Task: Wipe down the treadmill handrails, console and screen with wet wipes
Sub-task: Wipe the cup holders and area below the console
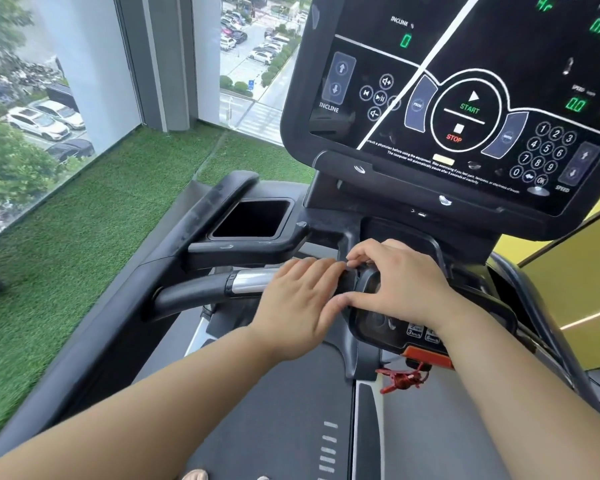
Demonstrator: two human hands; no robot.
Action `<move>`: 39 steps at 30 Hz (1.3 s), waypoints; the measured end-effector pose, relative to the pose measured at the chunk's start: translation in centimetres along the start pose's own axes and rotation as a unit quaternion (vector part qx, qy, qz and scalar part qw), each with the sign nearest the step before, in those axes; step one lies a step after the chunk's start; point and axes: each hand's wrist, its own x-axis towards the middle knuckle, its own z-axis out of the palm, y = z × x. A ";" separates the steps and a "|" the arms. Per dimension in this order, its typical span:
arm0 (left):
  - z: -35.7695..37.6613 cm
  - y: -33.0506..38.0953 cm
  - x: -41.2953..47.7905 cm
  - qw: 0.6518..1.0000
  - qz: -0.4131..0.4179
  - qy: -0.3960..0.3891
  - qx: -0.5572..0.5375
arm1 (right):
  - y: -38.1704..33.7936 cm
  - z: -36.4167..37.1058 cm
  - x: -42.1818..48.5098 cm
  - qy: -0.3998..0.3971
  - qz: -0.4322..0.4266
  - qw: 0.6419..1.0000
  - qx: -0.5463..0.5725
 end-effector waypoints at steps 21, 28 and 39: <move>-0.1 0.0 1.7 0.988 -0.114 0.099 -0.026 | 0.4 0.2 0.0 0.019 -0.002 1.000 0.025; 0.5 -1.5 0.4 0.988 0.065 0.117 -0.076 | 0.7 0.0 -0.2 0.028 -0.013 0.999 0.045; 1.1 -1.5 0.5 0.985 0.085 0.137 -0.056 | 0.9 0.0 -0.3 0.038 -0.016 0.998 0.047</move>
